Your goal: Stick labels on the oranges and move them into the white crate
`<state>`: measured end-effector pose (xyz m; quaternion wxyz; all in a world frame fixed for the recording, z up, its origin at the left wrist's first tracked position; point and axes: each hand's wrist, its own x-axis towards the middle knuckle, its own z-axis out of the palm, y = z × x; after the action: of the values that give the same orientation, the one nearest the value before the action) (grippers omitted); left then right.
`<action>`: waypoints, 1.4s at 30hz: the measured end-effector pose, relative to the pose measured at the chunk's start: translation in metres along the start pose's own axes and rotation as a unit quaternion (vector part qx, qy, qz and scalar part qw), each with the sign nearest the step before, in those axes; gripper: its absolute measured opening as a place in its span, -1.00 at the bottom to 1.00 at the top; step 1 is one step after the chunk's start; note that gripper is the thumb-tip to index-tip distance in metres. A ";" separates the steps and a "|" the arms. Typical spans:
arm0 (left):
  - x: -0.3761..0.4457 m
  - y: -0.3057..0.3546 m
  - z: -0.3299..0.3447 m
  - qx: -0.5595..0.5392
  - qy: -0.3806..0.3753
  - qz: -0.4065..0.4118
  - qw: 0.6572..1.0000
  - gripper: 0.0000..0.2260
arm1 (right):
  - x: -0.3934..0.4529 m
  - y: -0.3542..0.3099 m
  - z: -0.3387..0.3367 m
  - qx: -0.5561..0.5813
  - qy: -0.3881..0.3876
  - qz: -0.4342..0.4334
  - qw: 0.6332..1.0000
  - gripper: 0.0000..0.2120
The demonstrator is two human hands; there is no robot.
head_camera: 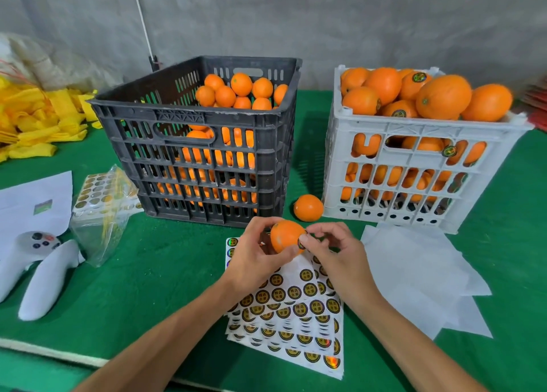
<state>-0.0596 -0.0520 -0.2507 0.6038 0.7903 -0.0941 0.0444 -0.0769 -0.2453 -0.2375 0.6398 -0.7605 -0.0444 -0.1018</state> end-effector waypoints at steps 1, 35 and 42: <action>-0.001 0.001 0.000 -0.006 0.002 -0.002 1.000 -0.44 | -0.001 0.000 0.000 -0.016 0.016 -0.010 1.000 -0.73; 0.278 0.248 -0.058 0.389 -0.016 0.138 0.911 -0.72 | 0.209 -0.221 -0.054 -0.397 0.046 -0.226 0.889 -0.62; 0.284 0.170 -0.184 0.574 -0.104 -0.091 0.807 -0.46 | 0.248 -0.201 0.073 -0.388 -0.185 -0.133 0.893 -0.80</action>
<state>0.1922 0.0553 0.0115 0.0284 0.9976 -0.0417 -0.0472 0.1322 -0.1540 -0.0032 0.2547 -0.9403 -0.2196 -0.0529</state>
